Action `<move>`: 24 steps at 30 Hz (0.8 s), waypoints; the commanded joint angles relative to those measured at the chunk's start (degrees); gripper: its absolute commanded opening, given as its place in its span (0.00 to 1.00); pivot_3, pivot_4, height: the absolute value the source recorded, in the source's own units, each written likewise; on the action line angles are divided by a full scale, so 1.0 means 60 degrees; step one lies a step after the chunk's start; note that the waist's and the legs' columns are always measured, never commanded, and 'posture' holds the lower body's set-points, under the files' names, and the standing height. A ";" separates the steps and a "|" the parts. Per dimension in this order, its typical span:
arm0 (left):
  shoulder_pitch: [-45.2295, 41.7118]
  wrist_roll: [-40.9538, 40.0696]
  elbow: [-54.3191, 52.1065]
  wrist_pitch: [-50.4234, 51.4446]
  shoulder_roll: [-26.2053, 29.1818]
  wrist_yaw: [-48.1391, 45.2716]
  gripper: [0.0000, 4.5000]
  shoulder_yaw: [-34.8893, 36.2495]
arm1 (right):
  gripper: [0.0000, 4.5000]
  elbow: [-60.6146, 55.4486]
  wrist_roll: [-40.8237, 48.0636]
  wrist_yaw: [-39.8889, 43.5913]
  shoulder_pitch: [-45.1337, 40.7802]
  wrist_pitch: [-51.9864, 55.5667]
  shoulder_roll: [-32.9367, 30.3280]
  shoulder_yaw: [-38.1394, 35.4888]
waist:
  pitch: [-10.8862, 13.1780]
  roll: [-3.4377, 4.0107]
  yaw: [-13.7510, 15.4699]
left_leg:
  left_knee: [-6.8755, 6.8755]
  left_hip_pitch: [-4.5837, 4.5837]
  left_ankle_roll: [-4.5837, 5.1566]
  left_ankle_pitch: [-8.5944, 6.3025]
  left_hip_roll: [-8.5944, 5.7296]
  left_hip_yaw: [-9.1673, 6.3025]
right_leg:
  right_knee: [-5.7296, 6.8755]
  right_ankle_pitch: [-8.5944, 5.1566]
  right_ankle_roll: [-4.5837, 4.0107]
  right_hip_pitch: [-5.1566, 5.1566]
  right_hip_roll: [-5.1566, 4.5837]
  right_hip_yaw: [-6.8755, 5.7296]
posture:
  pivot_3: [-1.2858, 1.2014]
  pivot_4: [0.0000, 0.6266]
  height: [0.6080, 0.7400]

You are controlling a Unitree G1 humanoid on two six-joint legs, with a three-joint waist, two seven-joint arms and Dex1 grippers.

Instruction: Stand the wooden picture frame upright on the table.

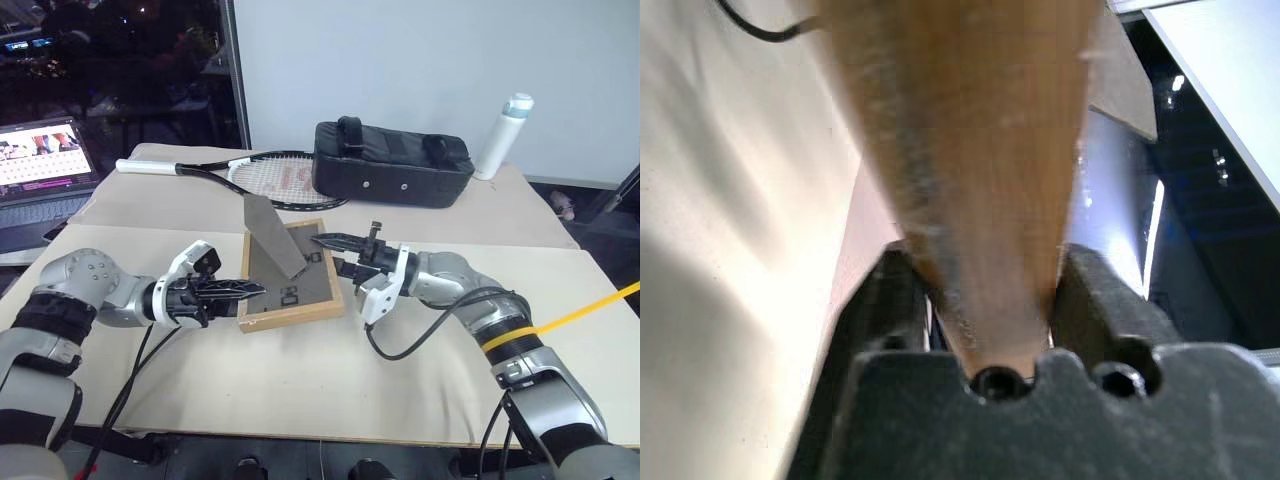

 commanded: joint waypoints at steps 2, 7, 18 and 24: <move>0.0792 0.1293 -0.1404 -0.0745 0.0064 -0.0011 0.24 0.0981 | 0.29 -0.0107 0.0637 -0.0050 -0.0244 -0.0150 -0.0002 -0.0125 | 0.0000 0.0000 -0.0010 | -0.0001 0.0003 0.0000 0.0000 0.0000 0.0001 | 0.0003 0.0009 -0.0016 0.0002 -0.0001 0.0000 | 0.52 0.24 0.52; 0.1214 0.1982 -0.1758 -0.1506 0.0102 -0.0151 0.63 0.2203 | 0.28 0.0018 0.0867 0.0113 -0.0128 -0.0105 -0.0080 -0.0082 | 0.0008 -0.0013 0.0021 | 0.0031 0.0004 -0.0009 0.0006 0.0000 -0.0008 | 0.0035 0.0008 -0.0015 0.0005 0.0000 -0.0006 | 0.52 0.24 0.52; 0.2770 0.3083 -0.3100 -0.3156 0.0352 -0.0048 1.00 0.4678 | 0.28 0.1974 0.5482 0.4120 -0.0325 0.5888 0.0803 -0.1012 | 0.0011 -0.0015 -0.0046 | 0.0045 0.0043 -0.0009 0.0006 0.0000 -0.0011 | 0.0066 0.0011 -0.0031 0.0046 -0.0001 -0.0006 | 0.52 0.24 0.52; 0.3441 0.3262 -0.3703 -0.3271 0.0030 0.0307 1.00 0.5096 | 0.28 0.1849 0.7298 0.5554 -0.0492 1.0309 0.1275 -0.1949 | 0.0014 -0.0015 -0.0004 | 0.0045 0.0035 -0.0009 0.0006 0.0000 -0.0012 | 0.0073 0.0006 -0.0028 0.0034 0.0001 -0.0009 | 0.52 0.24 0.52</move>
